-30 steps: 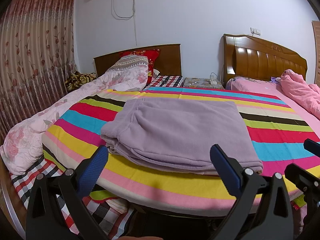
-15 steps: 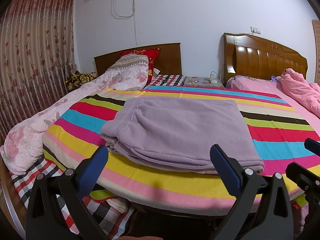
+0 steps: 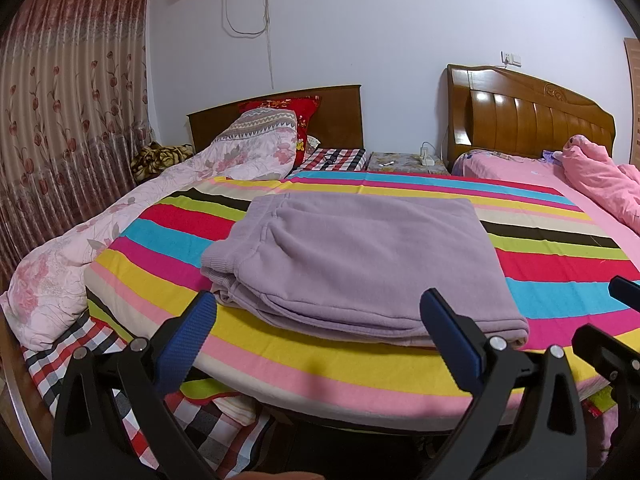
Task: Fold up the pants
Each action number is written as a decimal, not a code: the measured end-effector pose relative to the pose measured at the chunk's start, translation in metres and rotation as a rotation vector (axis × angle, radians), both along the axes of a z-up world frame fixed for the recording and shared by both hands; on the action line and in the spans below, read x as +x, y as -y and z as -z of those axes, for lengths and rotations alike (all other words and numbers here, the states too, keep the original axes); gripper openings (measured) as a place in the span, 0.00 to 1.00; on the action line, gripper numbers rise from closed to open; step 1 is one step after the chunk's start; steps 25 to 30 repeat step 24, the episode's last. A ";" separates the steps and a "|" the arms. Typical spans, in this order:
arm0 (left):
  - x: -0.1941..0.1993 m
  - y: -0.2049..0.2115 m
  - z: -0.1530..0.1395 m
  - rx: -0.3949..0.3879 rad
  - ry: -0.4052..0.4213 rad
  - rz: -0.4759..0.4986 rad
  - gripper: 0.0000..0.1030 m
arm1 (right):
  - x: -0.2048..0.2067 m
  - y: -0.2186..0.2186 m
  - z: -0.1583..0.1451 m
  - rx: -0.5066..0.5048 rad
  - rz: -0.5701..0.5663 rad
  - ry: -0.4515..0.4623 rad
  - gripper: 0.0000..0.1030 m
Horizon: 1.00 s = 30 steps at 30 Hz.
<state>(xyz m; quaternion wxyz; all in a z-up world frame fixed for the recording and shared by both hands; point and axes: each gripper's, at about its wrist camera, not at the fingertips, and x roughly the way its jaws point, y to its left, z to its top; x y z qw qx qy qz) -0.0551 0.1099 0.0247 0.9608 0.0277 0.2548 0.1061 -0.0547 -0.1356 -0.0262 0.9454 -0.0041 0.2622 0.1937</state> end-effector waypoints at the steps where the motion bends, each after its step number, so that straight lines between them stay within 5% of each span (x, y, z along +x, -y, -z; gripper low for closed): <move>1: 0.000 0.000 0.000 0.000 0.000 0.000 0.99 | 0.000 0.000 0.000 0.000 0.000 0.000 0.96; 30: -0.004 -0.017 0.008 -0.008 -0.013 -0.028 0.99 | -0.003 -0.002 -0.001 0.005 0.003 -0.003 0.96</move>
